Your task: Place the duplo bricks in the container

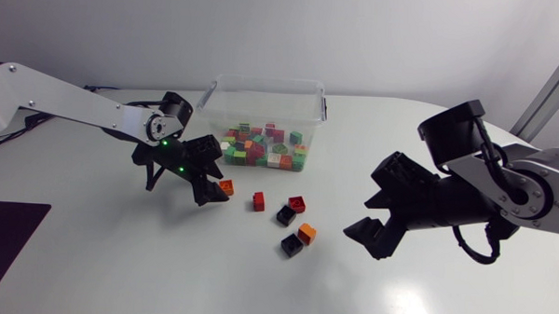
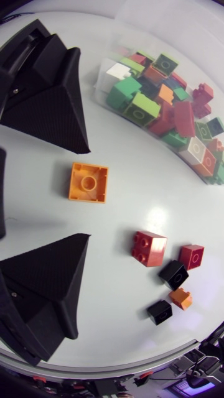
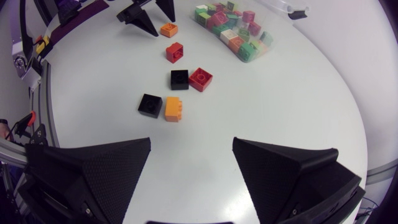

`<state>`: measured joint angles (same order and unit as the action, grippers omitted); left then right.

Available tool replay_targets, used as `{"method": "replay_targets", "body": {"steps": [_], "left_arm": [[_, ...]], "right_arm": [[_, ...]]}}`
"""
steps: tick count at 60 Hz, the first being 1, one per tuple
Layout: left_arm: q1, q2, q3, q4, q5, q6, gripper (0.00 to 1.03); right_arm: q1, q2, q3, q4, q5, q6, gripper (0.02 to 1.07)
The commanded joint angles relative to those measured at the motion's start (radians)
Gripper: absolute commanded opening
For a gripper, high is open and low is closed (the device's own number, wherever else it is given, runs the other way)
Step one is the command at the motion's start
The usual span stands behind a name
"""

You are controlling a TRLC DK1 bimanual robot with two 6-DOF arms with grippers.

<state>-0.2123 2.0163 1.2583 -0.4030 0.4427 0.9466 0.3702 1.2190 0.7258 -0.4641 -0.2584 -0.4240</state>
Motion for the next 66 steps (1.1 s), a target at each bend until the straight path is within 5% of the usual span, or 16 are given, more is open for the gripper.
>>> {"method": "replay_targets", "body": {"steps": [1, 29, 43, 57, 66], "left_arm": [[0.008, 0.042, 0.039, -0.01, 0.03, 0.055, 0.77], [-0.007, 0.117, 0.112, -0.16, 0.036, 0.142, 0.42], [-0.01, 0.079, 0.093, -0.209, 0.037, 0.141, 0.41], [0.002, -0.051, 0.02, -0.232, 0.059, 0.141, 0.41], [0.017, -0.143, -0.013, -0.263, 0.071, 0.142, 0.41]], "right_arm": [[0.026, 0.02, -0.005, 0.008, -0.002, -0.025, 0.97], [0.125, 0.198, 0.044, 0.081, 0.091, 0.051, 0.93], [0.223, 0.364, 0.118, 0.102, 0.196, 0.117, 0.87], [0.222, 0.462, 0.185, 0.088, 0.206, 0.131, 0.7], [0.214, 0.517, 0.219, 0.087, 0.206, 0.131, 0.69]]}}
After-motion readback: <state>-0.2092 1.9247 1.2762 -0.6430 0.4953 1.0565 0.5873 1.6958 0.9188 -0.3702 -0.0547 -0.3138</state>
